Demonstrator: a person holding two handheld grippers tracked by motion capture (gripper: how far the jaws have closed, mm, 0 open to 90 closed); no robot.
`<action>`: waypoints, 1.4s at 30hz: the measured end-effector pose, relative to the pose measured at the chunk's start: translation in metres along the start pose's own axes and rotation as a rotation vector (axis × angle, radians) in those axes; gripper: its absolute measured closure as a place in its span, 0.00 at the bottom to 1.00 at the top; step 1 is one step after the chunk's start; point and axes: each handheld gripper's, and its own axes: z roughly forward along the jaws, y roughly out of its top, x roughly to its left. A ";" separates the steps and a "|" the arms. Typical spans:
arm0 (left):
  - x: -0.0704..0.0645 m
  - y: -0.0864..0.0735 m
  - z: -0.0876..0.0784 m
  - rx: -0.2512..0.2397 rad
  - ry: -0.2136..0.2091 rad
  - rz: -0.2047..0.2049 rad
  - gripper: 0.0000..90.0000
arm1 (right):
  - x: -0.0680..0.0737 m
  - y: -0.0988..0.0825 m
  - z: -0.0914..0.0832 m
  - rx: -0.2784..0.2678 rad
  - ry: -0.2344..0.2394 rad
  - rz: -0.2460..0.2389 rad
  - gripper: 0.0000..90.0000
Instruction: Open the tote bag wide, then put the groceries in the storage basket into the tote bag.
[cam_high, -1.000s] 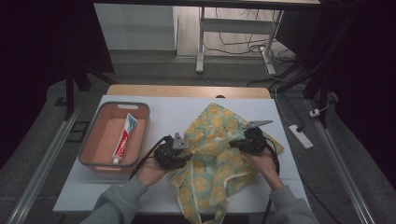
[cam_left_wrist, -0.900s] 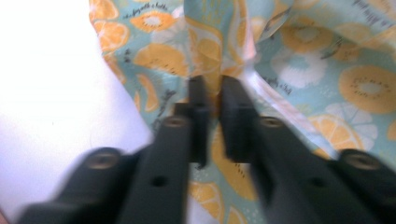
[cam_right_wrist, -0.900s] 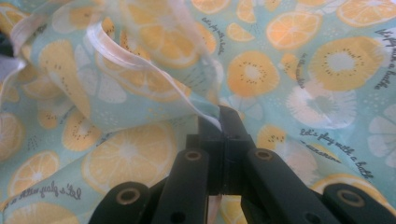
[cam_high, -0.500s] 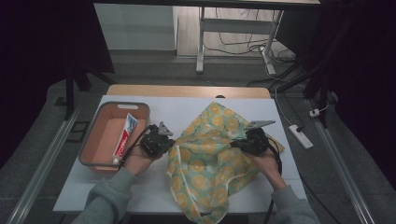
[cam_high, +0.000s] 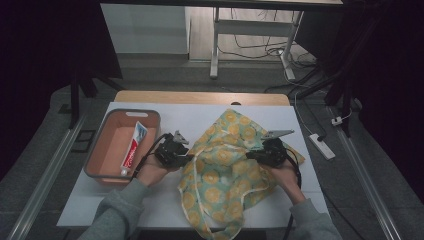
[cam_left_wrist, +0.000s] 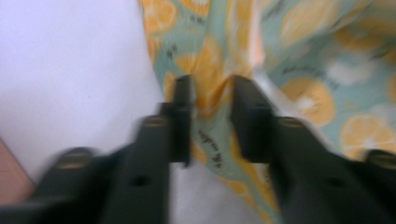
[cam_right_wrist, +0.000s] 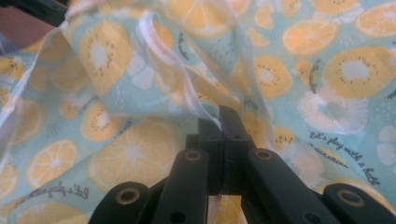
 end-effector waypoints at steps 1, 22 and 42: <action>0.002 -0.001 -0.007 -0.037 -0.021 -0.013 0.55 | 0.001 0.000 -0.001 -0.006 0.001 -0.003 0.99; 0.064 -0.024 -0.079 -0.111 0.009 -0.074 0.43 | 0.006 0.004 -0.001 -0.041 0.028 -0.037 0.99; 0.114 -0.053 -0.067 0.028 0.174 -0.232 0.29 | 0.009 0.006 0.001 -0.030 0.032 -0.039 0.99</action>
